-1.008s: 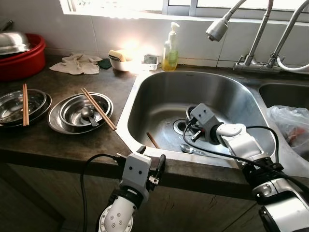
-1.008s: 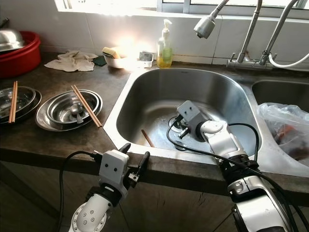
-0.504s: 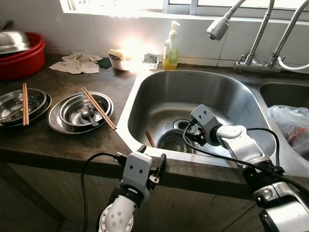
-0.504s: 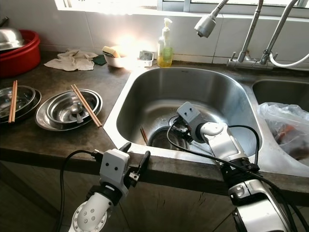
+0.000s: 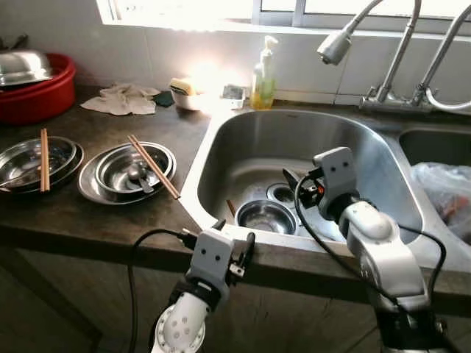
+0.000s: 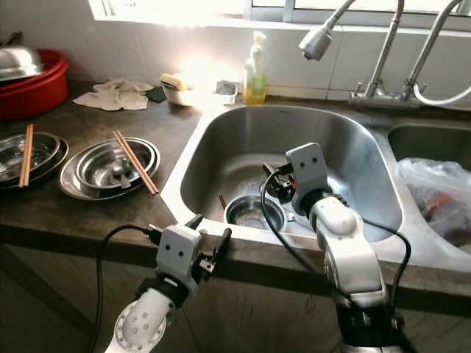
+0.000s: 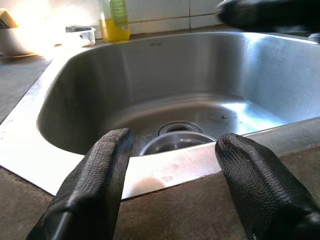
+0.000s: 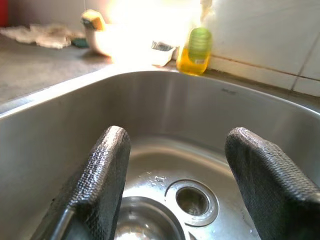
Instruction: Kitchen organization
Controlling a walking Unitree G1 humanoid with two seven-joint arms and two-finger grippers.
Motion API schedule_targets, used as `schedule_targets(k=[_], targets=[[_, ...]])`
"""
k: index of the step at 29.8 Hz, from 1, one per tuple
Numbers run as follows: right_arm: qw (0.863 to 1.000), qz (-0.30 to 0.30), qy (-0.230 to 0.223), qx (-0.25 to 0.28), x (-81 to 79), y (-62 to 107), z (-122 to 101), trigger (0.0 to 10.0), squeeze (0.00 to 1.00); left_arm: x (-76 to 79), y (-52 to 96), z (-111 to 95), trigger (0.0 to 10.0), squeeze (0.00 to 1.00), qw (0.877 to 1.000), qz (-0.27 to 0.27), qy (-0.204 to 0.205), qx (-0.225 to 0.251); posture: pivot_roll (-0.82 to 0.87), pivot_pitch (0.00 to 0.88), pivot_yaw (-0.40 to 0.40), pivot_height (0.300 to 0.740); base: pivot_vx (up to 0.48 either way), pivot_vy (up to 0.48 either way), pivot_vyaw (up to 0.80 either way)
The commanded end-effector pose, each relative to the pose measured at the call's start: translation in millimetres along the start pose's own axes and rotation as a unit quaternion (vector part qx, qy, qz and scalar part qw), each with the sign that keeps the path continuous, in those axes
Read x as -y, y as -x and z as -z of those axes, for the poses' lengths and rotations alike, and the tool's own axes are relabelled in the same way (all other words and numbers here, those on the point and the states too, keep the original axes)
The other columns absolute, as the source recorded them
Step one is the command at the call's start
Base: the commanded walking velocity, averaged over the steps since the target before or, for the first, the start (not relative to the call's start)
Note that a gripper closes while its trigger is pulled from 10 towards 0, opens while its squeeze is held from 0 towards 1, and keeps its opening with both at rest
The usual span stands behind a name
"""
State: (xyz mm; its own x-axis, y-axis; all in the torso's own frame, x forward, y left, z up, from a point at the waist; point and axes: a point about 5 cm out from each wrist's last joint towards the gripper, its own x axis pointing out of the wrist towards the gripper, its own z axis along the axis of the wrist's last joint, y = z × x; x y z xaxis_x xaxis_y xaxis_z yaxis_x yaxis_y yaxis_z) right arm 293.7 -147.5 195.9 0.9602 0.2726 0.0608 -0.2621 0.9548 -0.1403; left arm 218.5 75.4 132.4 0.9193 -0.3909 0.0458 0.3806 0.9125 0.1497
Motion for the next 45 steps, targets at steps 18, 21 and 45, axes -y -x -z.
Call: schedule_targets(k=[18,21,45], targets=[[0.993,0.089,-0.069,0.026,-40.1,68.1,27,10.0,0.0,-5.3,3.4,17,10.0,0.0,1.0,-0.005,-0.009,-0.026,0.08,0.0,-0.001,0.74,0.0,0.0,0.0],[0.995,0.076,-0.064,0.02,-44.2,68.8,29,10.0,0.0,-5.7,3.8,18,10.0,0.0,0.999,-0.008,-0.011,-0.03,0.08,0.0,-0.002,0.74,0.0,0.0,0.0],[1.0,-0.009,-0.012,0.023,-47.3,63.0,30,10.0,0.0,-2.8,6.4,18,10.0,0.0,0.999,0.001,-0.024,-0.029,0.09,0.0,-0.015,0.74,-0.27,0.0,0.0]])
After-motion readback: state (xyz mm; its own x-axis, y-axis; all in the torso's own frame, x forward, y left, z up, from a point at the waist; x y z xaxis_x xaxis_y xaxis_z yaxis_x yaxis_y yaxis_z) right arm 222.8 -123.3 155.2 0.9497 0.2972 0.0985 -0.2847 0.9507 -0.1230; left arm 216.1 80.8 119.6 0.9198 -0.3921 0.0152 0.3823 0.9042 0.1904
